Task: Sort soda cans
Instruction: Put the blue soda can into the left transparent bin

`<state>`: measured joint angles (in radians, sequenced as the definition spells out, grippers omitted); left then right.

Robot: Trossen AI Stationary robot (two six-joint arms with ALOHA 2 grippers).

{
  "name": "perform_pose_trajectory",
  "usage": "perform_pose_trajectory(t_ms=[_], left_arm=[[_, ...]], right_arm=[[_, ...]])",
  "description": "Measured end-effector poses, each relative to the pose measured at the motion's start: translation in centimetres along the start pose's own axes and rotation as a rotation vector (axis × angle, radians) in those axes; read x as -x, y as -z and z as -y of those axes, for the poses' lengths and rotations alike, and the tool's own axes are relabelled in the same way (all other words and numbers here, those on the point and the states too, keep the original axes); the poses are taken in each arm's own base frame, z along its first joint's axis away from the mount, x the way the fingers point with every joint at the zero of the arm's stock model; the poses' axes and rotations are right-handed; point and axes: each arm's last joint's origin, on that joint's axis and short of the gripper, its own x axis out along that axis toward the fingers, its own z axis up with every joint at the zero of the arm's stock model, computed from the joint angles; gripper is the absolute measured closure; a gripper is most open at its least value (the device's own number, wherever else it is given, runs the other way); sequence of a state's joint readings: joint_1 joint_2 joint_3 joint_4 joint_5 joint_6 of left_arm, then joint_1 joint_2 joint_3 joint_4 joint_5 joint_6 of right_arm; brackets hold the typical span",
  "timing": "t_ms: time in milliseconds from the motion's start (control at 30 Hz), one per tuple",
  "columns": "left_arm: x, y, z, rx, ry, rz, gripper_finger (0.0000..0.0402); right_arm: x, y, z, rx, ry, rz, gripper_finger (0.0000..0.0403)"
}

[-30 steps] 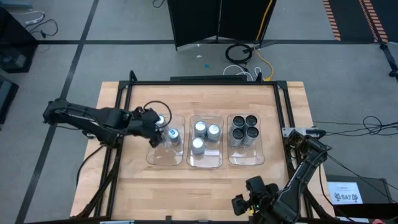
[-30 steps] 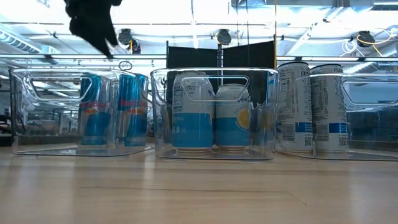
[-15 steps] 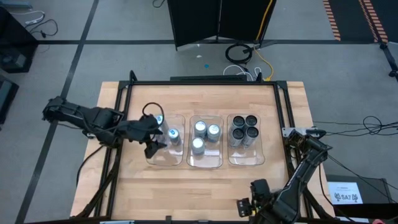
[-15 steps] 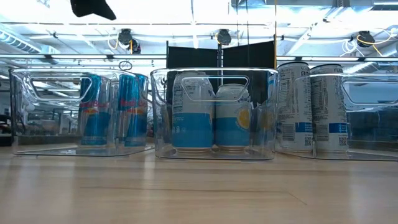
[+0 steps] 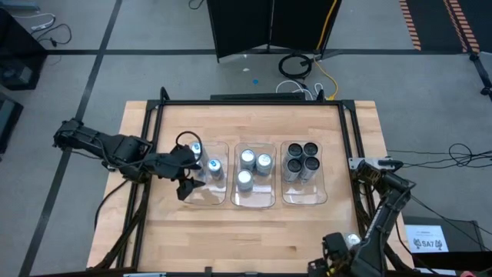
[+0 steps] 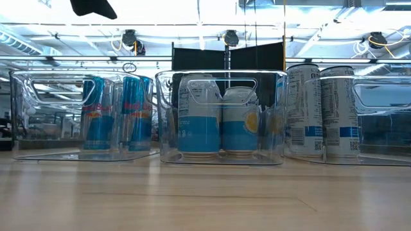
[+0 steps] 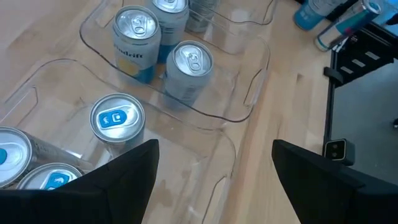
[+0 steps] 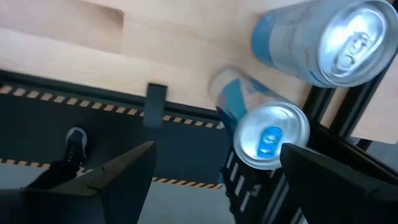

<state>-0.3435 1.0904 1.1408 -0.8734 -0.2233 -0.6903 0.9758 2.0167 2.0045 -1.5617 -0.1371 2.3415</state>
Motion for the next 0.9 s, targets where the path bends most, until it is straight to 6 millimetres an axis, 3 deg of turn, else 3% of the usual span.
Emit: perform_pose_trajectory(t_ms=[533, 900], left_arm=[[0.0, 0.0, 0.0, 0.011, -0.012, 0.011, 0.0079], [0.0, -0.1, 0.0, 0.065, -0.008, 0.016, 0.0079]], right_arm=[[-1.9, 2.5, 1.7, 0.084, 0.037, 0.046, 0.0067], [-2.5, 3.2, 2.5, 0.112, 0.050, 0.062, 0.0067]])
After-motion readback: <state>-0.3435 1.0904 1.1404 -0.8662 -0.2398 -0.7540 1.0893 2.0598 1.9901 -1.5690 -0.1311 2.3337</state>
